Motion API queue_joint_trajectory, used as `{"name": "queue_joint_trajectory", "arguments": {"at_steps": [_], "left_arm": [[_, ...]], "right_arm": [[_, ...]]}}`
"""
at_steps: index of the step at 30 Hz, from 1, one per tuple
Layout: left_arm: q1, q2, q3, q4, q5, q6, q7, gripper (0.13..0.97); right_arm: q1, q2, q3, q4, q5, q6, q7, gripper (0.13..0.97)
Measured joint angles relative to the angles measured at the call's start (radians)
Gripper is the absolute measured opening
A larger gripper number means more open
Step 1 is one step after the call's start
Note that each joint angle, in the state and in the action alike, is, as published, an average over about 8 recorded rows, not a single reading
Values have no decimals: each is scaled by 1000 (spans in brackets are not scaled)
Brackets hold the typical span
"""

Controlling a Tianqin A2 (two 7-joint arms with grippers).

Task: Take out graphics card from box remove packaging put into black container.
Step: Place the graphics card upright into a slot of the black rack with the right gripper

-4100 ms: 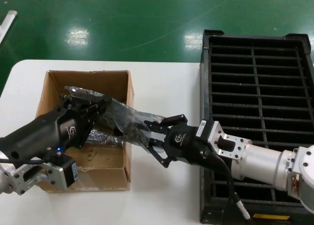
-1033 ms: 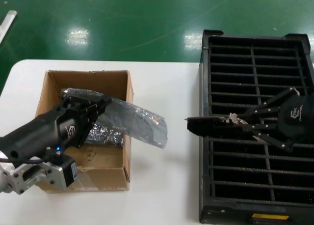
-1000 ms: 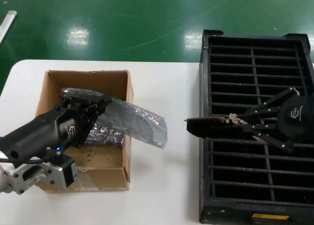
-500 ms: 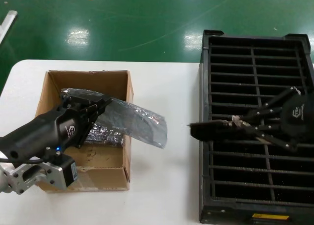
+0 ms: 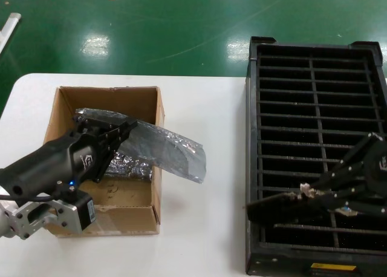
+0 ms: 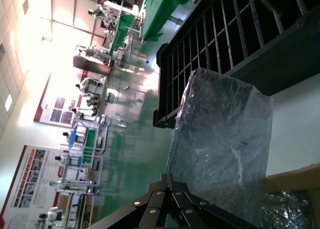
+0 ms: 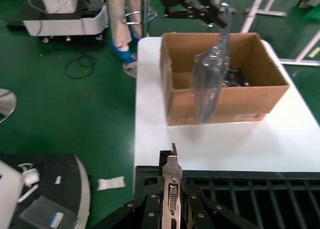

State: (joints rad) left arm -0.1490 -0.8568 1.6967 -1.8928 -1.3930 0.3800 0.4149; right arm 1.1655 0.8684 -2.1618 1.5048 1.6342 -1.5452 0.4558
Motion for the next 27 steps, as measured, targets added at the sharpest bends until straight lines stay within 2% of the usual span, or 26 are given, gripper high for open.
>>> {"name": "queue_joint_trajectory", "arguments": {"at_steps": [5,14,27], "left_arm": [[0,0,0,0,0,0,0,138],[0,0,0,0,0,0,0,138],[0,0,0,0,0,0,0,138]], "right_arm": [[31,18,-59,20,5,-17,13,185],[57,15,-119,15,-89,-23,1,185],[69,-10,-157,-2,-162,-23,-22,185]]}}
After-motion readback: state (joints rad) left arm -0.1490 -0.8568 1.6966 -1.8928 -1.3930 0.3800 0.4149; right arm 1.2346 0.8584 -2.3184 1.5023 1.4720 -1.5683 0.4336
